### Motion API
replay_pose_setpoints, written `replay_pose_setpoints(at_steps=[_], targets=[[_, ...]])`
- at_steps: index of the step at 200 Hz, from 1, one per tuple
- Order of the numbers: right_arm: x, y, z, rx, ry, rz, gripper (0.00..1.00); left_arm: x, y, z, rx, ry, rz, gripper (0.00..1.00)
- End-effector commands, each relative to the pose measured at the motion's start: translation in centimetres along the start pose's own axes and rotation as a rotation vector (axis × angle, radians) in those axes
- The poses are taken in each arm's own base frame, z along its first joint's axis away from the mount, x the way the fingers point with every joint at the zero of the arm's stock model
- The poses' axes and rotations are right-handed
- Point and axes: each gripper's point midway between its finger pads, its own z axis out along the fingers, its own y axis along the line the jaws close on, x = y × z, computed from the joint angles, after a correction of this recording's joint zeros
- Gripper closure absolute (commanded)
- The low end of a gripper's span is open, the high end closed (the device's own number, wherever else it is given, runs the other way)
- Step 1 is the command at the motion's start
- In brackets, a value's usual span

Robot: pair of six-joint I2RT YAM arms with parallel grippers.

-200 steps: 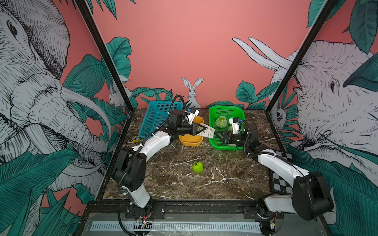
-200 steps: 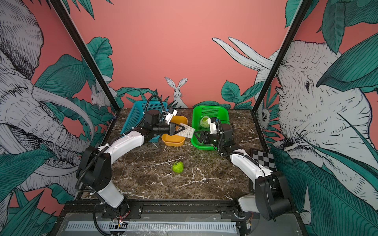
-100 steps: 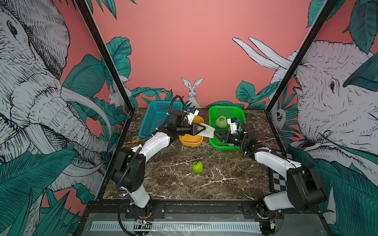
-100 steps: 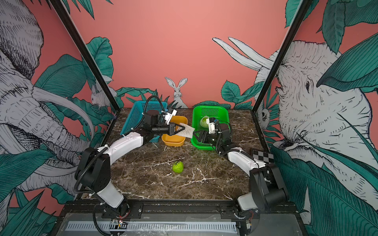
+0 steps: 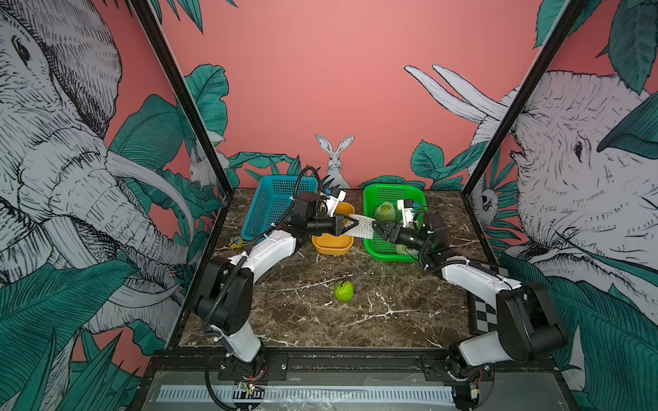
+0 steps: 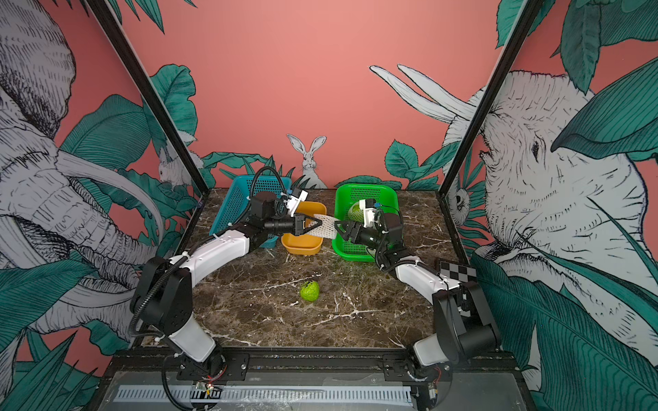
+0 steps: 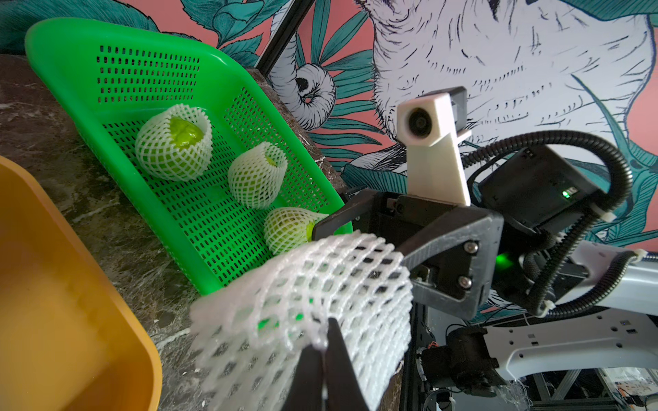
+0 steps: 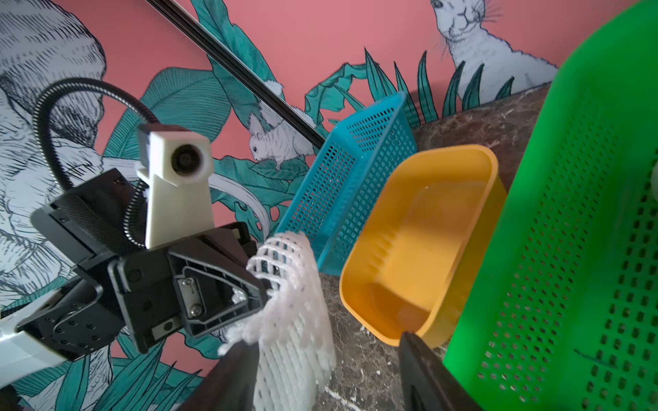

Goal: Sleeve custard apples in foam nets
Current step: Open the foam net.

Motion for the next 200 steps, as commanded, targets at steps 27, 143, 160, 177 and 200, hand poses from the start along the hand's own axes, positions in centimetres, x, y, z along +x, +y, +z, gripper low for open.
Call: replay_pose_setpoints(at_steps=[27,143,160,177,200], targets=[[0.3,0.2,1.0,-0.087,-0.012,0.056,0.50,-0.8,-1.1,-0.1,0.034,-0.024,0.024,1.00],[0.8,-2.1,0.2,0.091,0.037,0.014,1.00,0.1,4.9,-2.6,-0.380,-0.045,0.000,0.01],[1.1,-3.0,-0.4,0.166,0.052,-0.003,1.00,0.2,5.9,-3.9,-0.483,-0.043,0.013,0.01],[1.5,-3.8,-0.8,0.226,0.073,-0.008,1.00,0.1,5.8,-4.6,-0.517,-0.045,0.027,0.01],[2.3,-4.9,-0.9,0.324,0.113,-0.021,1.00,0.3,4.6,-4.1,-0.526,-0.033,0.080,0.01]])
